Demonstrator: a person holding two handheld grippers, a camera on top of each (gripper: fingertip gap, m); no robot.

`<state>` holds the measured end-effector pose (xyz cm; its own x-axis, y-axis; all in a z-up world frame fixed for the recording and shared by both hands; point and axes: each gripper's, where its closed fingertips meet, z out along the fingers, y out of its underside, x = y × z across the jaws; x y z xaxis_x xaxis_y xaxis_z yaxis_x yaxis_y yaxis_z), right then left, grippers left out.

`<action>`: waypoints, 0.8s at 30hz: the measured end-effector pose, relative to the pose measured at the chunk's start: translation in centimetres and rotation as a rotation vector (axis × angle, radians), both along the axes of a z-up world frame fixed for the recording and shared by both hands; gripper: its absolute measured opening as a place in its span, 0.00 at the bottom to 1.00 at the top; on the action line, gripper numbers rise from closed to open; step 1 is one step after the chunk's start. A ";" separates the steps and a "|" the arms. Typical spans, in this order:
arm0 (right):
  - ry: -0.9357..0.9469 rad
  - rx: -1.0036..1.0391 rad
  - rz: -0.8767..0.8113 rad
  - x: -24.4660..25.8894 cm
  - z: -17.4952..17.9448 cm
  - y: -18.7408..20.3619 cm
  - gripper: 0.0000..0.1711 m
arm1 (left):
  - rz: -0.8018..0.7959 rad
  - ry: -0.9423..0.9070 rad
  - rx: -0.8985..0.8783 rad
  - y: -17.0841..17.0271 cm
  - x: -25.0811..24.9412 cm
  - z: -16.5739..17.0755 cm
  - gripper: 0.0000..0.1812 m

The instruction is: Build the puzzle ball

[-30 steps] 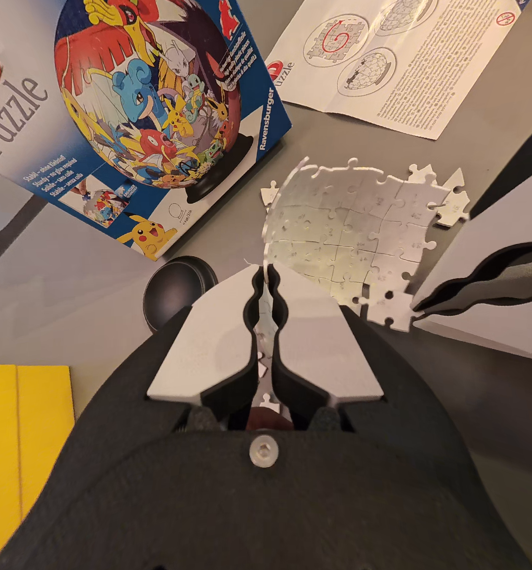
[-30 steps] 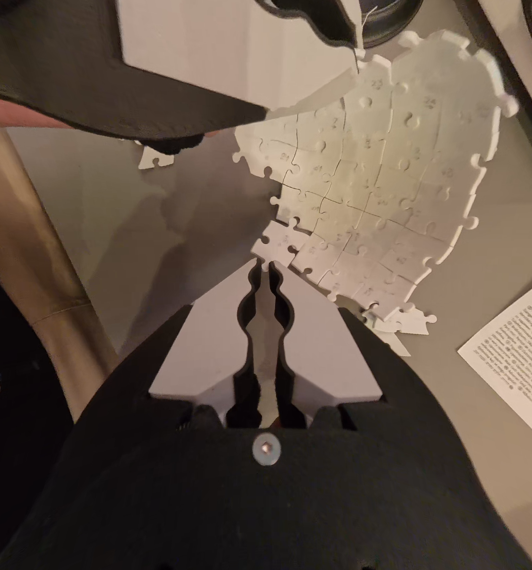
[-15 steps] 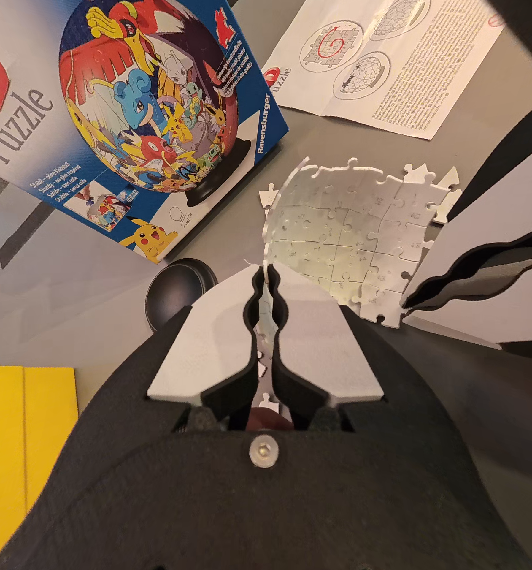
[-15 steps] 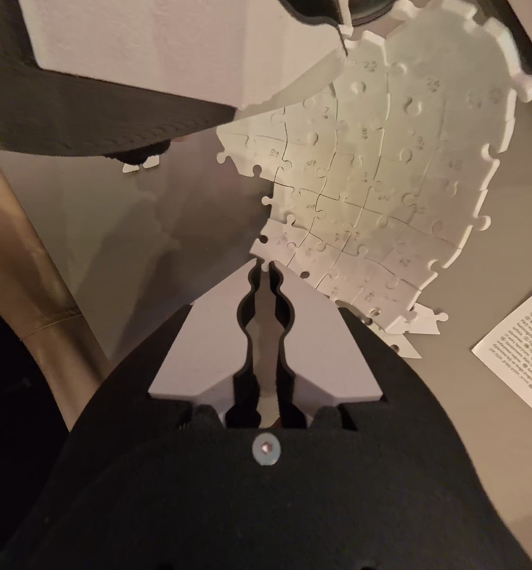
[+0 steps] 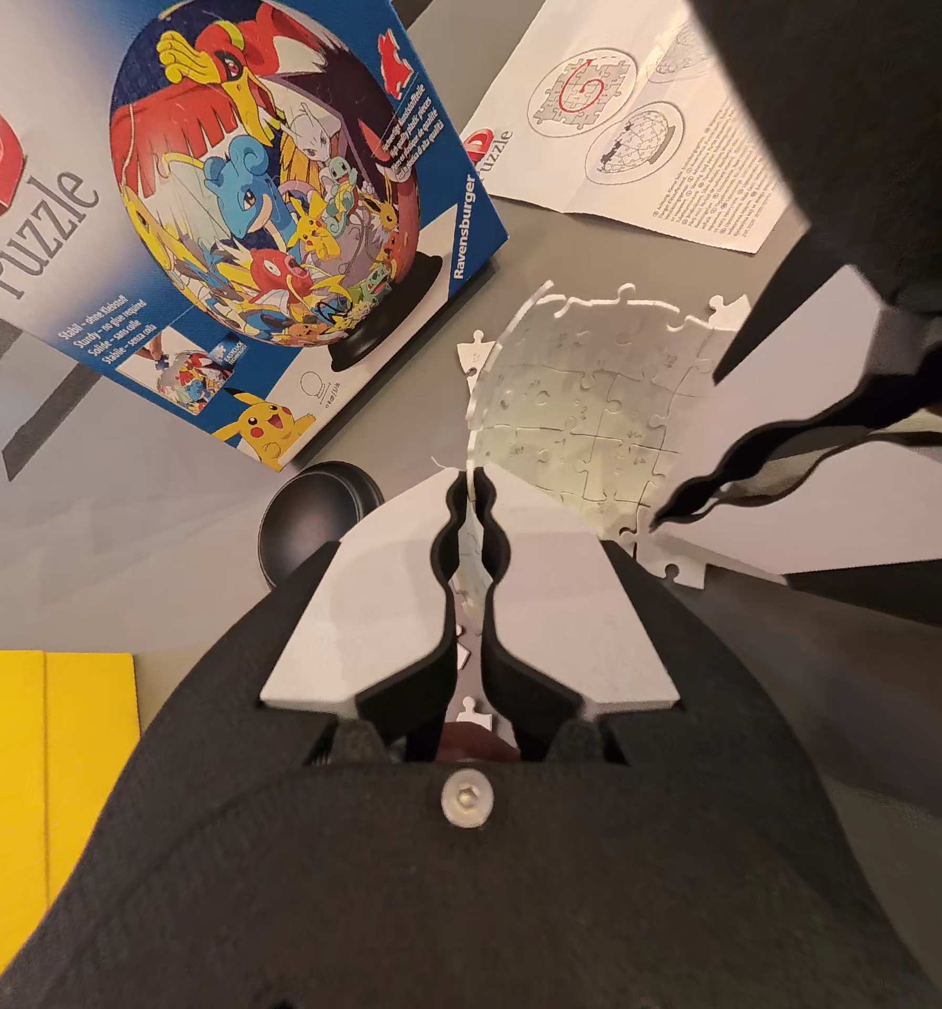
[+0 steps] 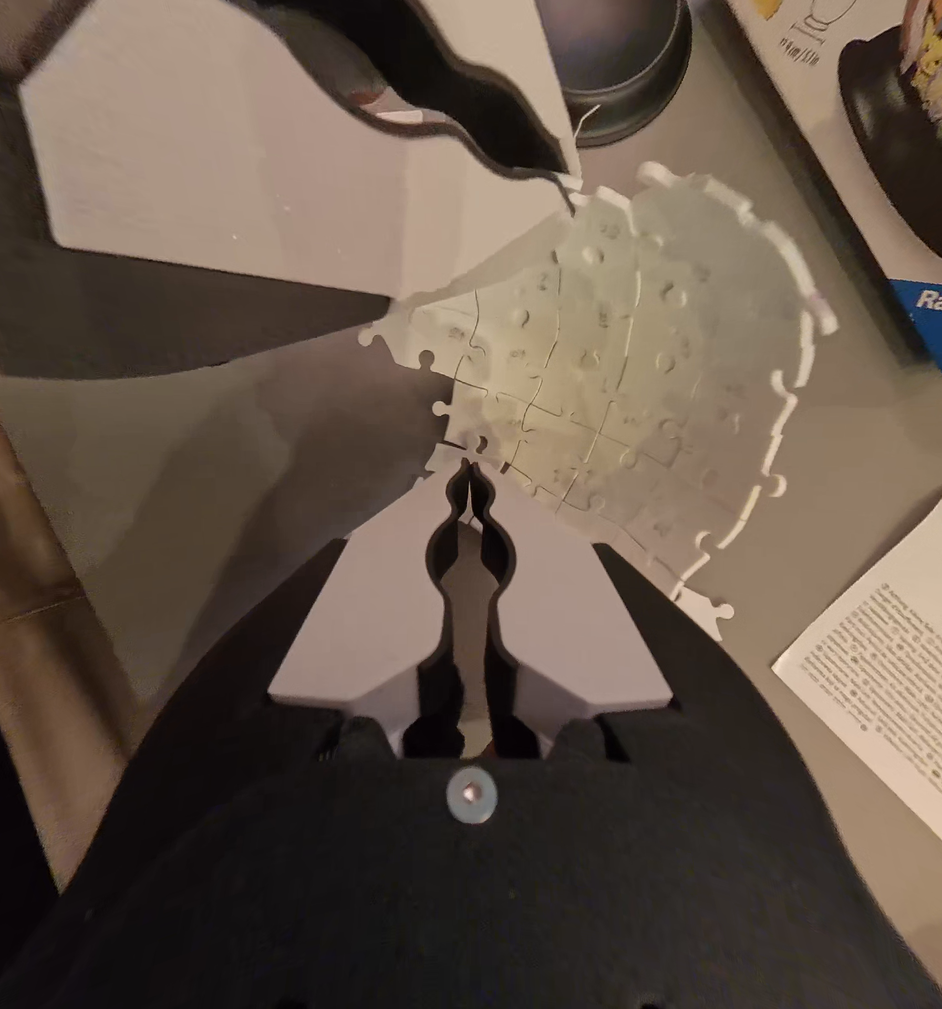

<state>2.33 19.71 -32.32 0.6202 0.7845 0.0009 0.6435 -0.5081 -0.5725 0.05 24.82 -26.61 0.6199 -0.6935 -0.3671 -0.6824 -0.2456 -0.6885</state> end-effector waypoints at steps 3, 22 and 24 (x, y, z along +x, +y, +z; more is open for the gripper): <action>-0.027 0.007 -0.014 0.4 -0.8 0.4 0.00 | -0.001 -0.001 0.000 0.0 0.0 0.0 0.01; -0.006 0.010 0.015 0.1 -0.8 0.4 0.00 | -0.010 -0.012 0.000 -0.3 0.1 0.1 0.01; 0.005 0.023 0.012 -0.2 -0.5 0.5 0.00 | -0.007 -0.009 -0.004 -0.3 0.0 -0.1 0.01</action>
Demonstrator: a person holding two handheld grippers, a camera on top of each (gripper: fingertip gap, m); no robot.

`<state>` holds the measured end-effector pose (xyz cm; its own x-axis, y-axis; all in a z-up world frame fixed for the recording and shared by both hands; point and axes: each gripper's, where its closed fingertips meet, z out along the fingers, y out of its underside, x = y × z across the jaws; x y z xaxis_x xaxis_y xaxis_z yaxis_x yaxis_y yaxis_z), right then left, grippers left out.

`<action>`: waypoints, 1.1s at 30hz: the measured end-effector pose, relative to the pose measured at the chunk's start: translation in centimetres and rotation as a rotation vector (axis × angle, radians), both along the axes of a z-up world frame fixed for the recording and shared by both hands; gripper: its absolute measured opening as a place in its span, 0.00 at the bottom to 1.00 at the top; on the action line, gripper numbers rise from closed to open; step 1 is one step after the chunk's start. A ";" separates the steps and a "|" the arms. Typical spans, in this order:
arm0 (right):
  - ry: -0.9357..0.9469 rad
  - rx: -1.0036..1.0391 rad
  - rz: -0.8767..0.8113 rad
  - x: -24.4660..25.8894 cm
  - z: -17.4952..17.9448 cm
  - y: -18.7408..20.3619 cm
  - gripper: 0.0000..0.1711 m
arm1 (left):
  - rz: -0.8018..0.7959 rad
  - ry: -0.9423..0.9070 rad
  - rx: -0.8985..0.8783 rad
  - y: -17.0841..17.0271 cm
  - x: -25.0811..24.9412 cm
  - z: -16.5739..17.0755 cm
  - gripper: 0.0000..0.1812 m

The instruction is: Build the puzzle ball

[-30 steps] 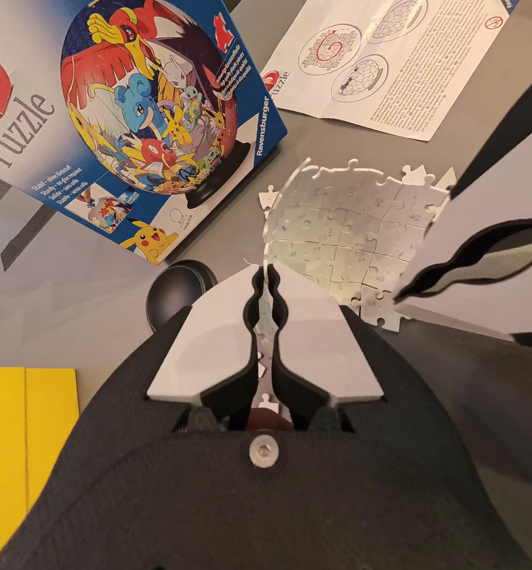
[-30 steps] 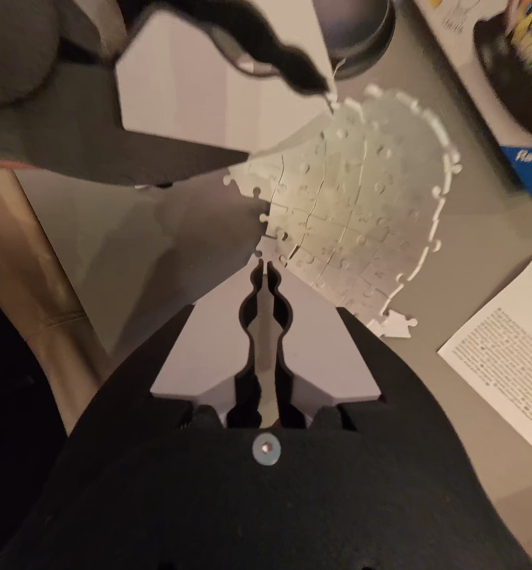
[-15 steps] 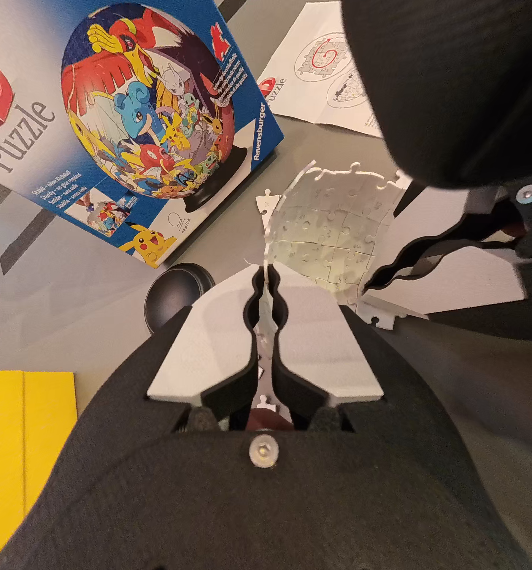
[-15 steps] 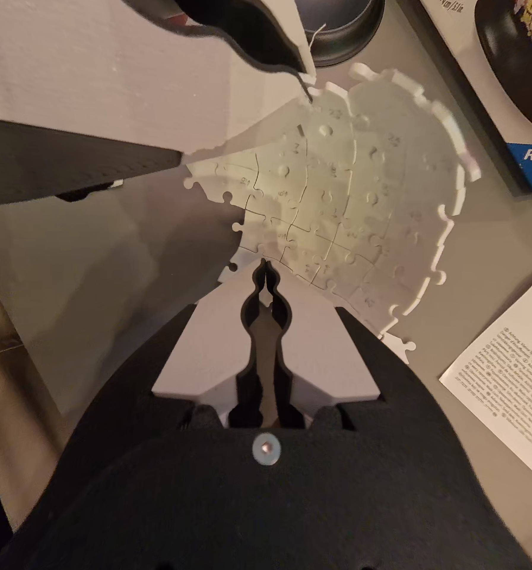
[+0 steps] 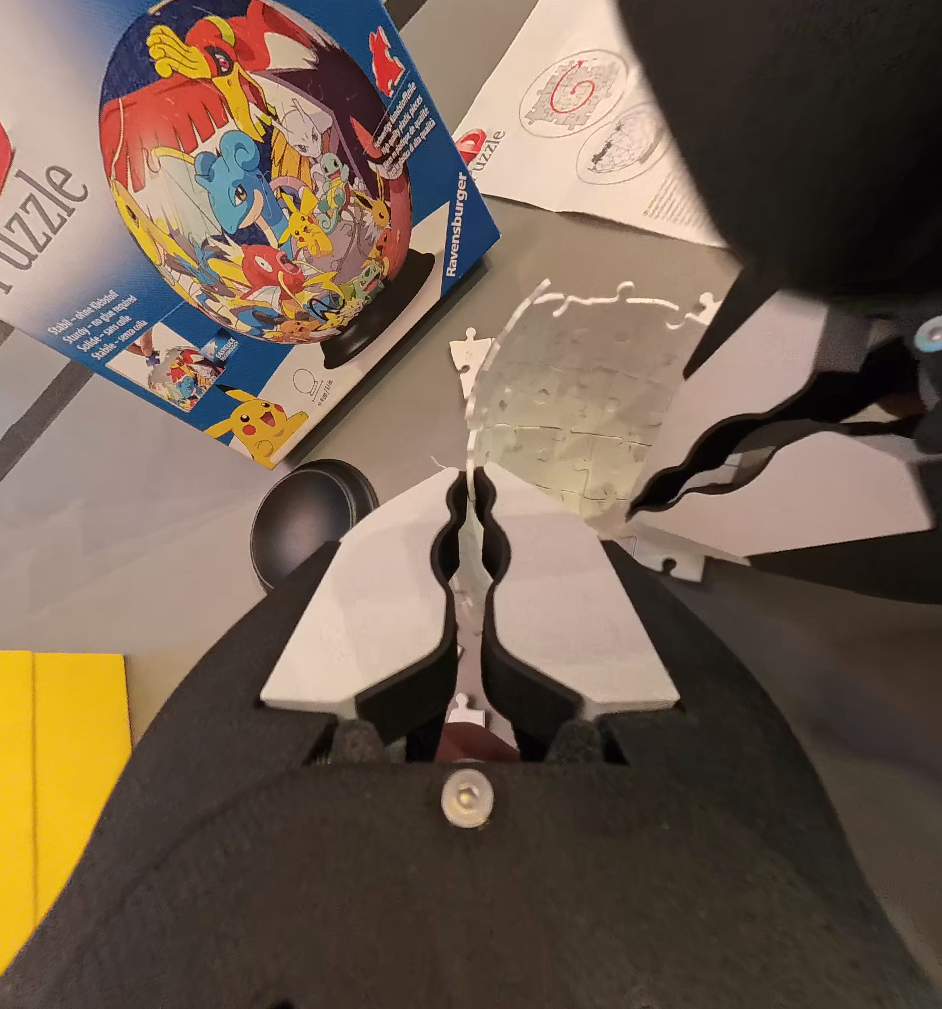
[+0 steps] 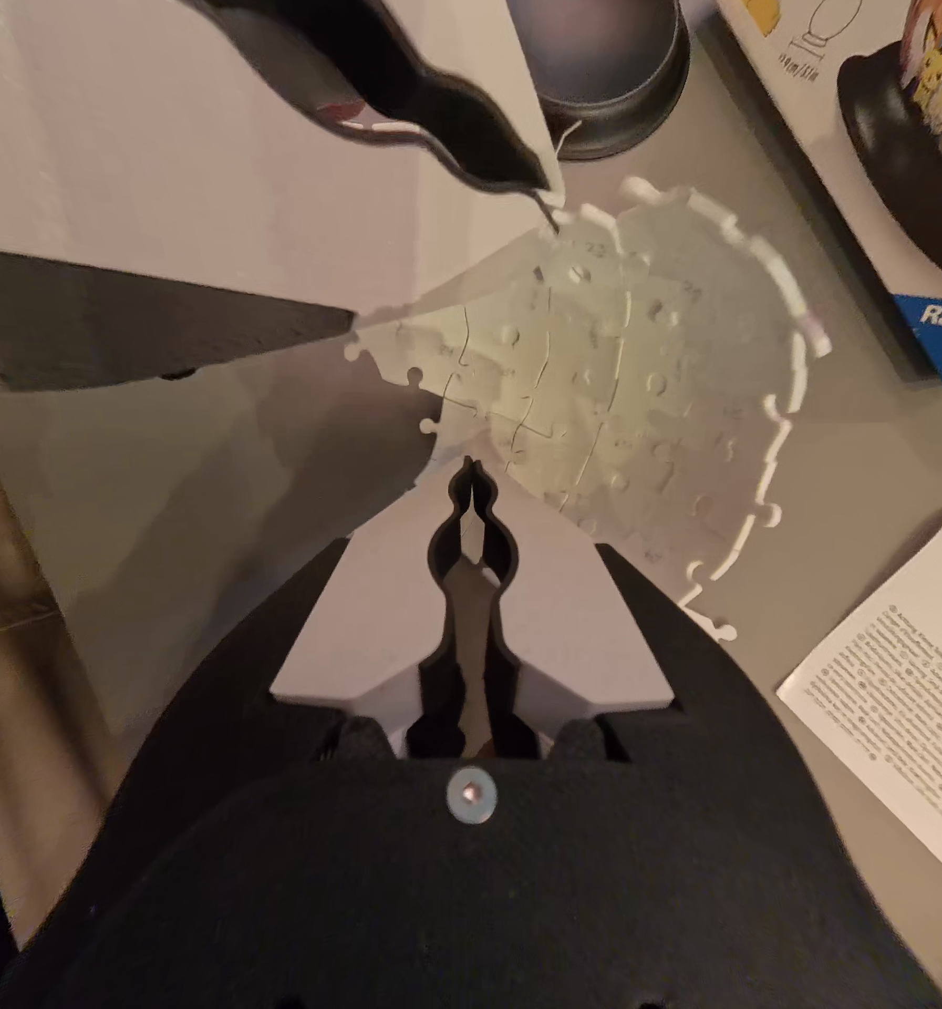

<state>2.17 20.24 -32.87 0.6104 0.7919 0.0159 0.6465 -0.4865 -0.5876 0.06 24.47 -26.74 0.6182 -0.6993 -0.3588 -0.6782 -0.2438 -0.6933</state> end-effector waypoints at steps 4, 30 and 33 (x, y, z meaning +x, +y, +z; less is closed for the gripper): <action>-0.022 -0.003 0.017 0.1 -0.5 0.1 0.00 | 0.000 -0.003 0.007 0.0 0.1 0.2 0.01; -0.191 0.149 0.211 -1.4 -0.5 0.0 0.00 | 0.013 -0.027 -0.008 0.1 -0.4 -0.1 0.01; -0.192 0.163 0.226 -1.6 -0.5 0.0 0.00 | 0.012 -0.033 -0.009 0.0 -0.5 0.0 0.01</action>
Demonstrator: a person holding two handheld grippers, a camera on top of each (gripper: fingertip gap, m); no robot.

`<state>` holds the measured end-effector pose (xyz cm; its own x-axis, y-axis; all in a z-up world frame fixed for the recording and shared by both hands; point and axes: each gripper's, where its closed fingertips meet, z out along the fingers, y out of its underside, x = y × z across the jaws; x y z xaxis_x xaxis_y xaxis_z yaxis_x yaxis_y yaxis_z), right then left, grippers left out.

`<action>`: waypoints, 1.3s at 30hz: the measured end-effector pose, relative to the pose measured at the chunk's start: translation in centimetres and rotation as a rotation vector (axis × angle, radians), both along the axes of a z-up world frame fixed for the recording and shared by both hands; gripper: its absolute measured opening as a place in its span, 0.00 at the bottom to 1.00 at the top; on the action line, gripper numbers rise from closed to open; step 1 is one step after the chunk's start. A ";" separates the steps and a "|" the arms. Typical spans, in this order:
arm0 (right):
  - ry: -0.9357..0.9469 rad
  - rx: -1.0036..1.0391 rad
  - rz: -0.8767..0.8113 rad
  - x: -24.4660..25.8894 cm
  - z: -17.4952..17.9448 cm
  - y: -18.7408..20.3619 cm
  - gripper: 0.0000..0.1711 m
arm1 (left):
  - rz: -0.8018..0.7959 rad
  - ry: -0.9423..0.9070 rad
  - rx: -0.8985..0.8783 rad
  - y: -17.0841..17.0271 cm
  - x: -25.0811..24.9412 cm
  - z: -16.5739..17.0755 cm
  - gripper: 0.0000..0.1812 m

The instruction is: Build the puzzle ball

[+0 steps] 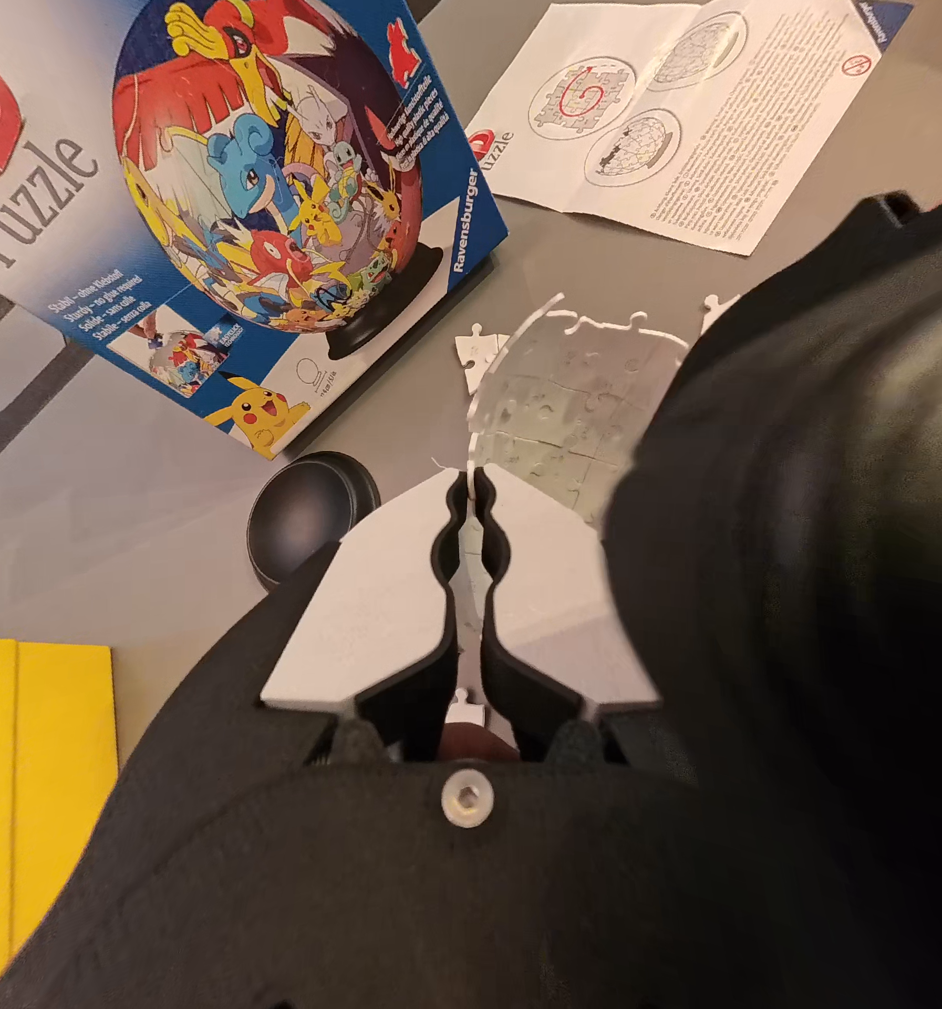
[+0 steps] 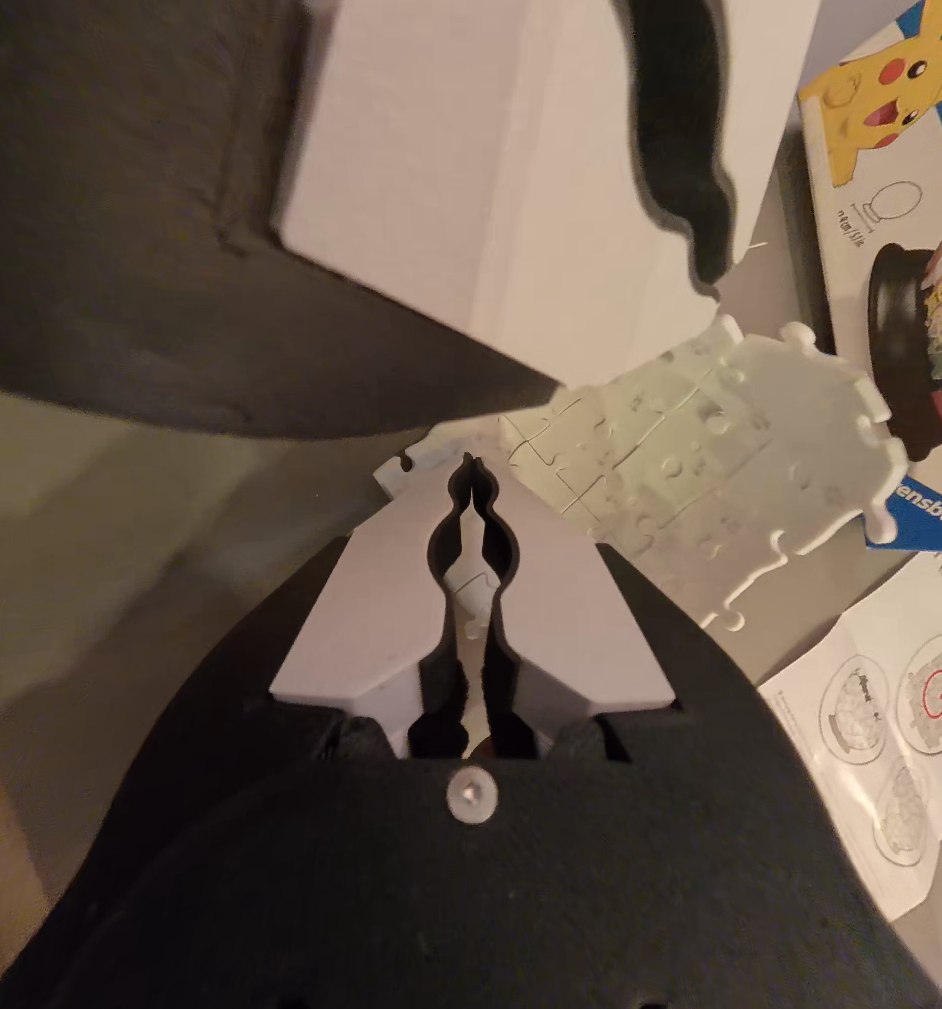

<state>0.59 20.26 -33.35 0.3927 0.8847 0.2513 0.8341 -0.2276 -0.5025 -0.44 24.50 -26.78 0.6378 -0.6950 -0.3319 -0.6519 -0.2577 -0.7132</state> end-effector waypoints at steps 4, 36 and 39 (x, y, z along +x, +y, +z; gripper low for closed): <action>0.002 0.020 0.011 0.0 0.0 0.2 0.00 | 0.001 -0.005 -0.005 0.0 -0.1 0.0 0.01; -0.121 -0.041 0.093 -0.4 -0.2 -0.3 0.00 | -0.024 -0.025 -0.036 0.1 -0.5 0.0 0.01; -0.138 -0.052 0.097 -0.4 -0.2 -0.3 0.00 | -0.023 -0.035 -0.038 0.2 -0.6 0.0 0.01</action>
